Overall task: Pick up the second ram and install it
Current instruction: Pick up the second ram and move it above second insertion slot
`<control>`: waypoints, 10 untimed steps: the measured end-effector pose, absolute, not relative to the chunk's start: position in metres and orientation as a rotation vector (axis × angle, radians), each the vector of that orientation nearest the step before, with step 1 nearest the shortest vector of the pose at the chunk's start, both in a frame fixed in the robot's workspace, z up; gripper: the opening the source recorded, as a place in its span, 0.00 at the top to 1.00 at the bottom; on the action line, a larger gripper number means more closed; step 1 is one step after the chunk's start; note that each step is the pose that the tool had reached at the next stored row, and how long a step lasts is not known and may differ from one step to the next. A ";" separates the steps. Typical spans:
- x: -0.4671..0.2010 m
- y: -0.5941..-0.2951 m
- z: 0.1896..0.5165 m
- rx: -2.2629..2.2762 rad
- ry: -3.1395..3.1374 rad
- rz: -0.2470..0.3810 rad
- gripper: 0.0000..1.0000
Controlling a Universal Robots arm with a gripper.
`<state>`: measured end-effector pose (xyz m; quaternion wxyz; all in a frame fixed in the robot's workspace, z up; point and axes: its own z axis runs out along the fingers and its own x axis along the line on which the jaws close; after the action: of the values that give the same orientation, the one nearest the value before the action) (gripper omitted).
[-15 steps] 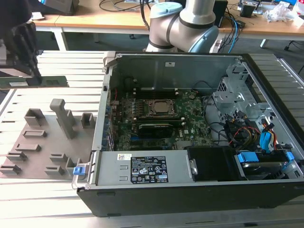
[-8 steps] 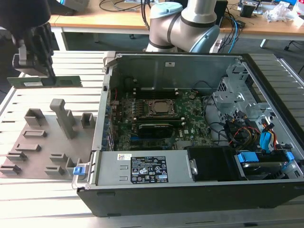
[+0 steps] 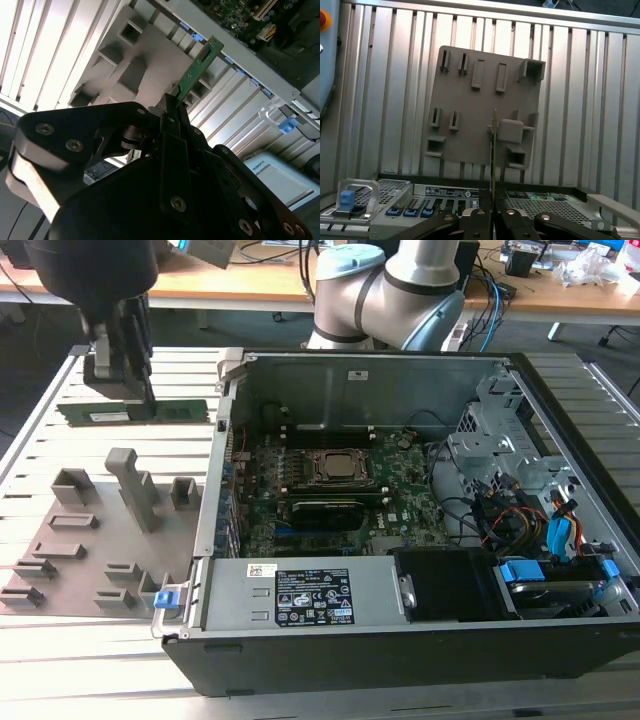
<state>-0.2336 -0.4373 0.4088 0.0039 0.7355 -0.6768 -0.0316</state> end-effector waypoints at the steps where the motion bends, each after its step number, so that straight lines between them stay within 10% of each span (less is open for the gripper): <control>1: -0.231 -0.437 0.409 2.305 -2.121 -0.099 0.86; 10: -0.197 -0.437 0.409 2.305 -2.121 -0.100 0.86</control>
<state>-0.1971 -0.4371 0.4089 0.0041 0.7355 -0.6768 -0.0319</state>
